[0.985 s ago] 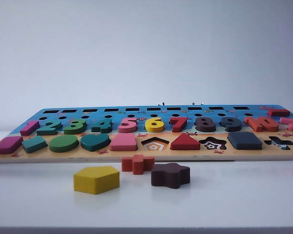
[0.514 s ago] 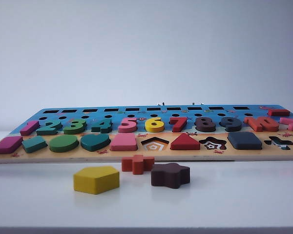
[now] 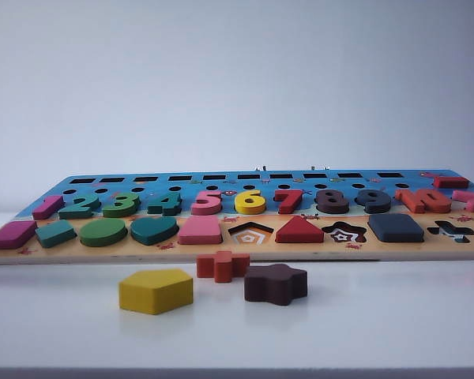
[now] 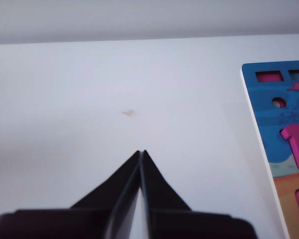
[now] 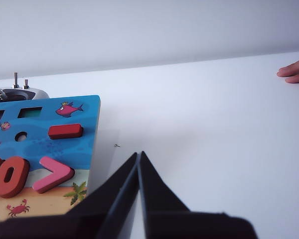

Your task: Insert the cube into the slot.

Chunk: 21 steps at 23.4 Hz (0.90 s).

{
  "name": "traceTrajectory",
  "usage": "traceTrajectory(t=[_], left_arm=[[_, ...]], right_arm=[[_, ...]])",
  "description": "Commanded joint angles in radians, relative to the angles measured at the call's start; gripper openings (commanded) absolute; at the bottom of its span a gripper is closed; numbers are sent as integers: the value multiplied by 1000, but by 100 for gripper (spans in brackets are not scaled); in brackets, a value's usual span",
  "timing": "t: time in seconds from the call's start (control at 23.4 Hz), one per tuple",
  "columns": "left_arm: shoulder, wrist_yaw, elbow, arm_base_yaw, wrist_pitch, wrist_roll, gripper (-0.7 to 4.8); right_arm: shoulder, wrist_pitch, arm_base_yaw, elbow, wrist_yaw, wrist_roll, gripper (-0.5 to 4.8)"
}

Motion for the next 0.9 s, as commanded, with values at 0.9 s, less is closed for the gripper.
traceTrajectory(t=[0.9], left_arm=[[-1,-4,-3,2,-6,-3,7]], right_arm=[[-3,-13,0,0,1,25,-4]])
